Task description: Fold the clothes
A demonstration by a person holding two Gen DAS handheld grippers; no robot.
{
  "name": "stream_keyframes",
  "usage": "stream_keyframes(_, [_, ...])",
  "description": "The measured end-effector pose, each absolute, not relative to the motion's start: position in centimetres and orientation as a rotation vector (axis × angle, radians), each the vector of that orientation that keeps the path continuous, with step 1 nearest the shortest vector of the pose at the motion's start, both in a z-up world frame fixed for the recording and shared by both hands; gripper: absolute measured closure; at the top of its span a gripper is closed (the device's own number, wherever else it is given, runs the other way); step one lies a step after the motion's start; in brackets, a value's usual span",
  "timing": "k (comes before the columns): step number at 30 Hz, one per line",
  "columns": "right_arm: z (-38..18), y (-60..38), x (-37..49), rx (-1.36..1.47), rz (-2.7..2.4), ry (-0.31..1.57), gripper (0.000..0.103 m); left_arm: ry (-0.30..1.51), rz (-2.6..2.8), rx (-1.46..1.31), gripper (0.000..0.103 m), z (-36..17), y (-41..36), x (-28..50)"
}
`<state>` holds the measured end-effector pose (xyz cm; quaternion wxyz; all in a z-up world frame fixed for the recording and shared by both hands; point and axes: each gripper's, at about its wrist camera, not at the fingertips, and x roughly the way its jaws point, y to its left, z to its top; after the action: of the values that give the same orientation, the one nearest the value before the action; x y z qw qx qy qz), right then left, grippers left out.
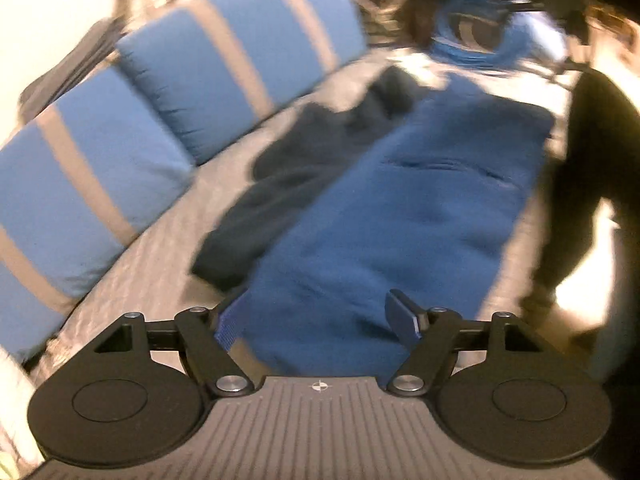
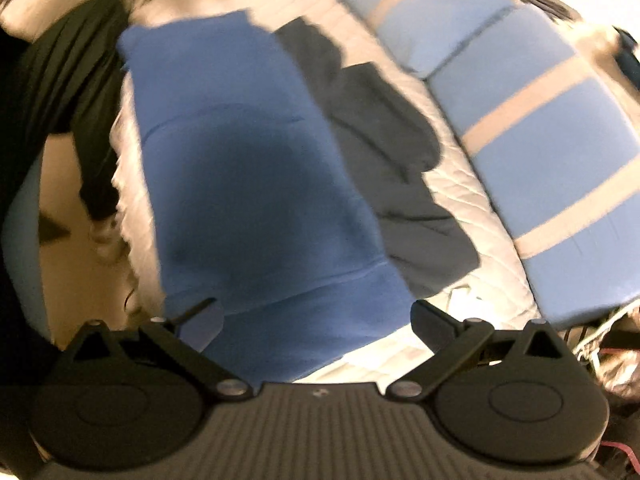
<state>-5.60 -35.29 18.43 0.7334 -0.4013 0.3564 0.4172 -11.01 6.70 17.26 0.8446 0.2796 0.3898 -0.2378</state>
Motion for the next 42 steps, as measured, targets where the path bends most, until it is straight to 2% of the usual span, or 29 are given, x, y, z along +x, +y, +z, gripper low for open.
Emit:
stream_keyframes(9, [15.9, -36.3, 3.6, -0.731, 0.898, 0.922, 0.001, 0.955, -0.537, 0.594, 0.030, 12.8, 9.6, -4.0])
stream_keyframes(21, [10.8, -38.4, 10.1, -0.448, 0.956, 1.143, 0.001, 1.049, -0.663, 0.354, 0.030, 9.0, 12.9, 1.0])
stream_keyframes(29, [7.0, -42.6, 11.4, -0.003, 0.945, 1.210, 0.000, 1.080, -0.663, -0.121, 0.030, 5.8, 18.8, 2.6])
stream_keyframes(36, [4.8, -44.3, 11.1, 0.256, 0.985, 1.177, 0.002, 1.022, -0.694, -0.464, 0.031, 3.5, 21.7, 1.8])
stream_keyframes(38, [4.5, -44.6, 10.9, 0.284, 0.984, 1.164, 0.007, 1.018, -0.700, -0.532, 0.031, 2.9, 22.0, 1.7])
stream_keyframes(40, [4.6, -44.9, 10.6, 0.295, 0.988, 1.148, 0.021, 1.014, -0.700, -0.566, 0.032, 2.5, 22.1, 1.5])
stream_keyframes(42, [4.8, -45.1, 10.2, 0.299, 0.989, 1.129, 0.047, 1.011, -0.696, -0.582, 0.034, 2.2, 22.0, 1.3])
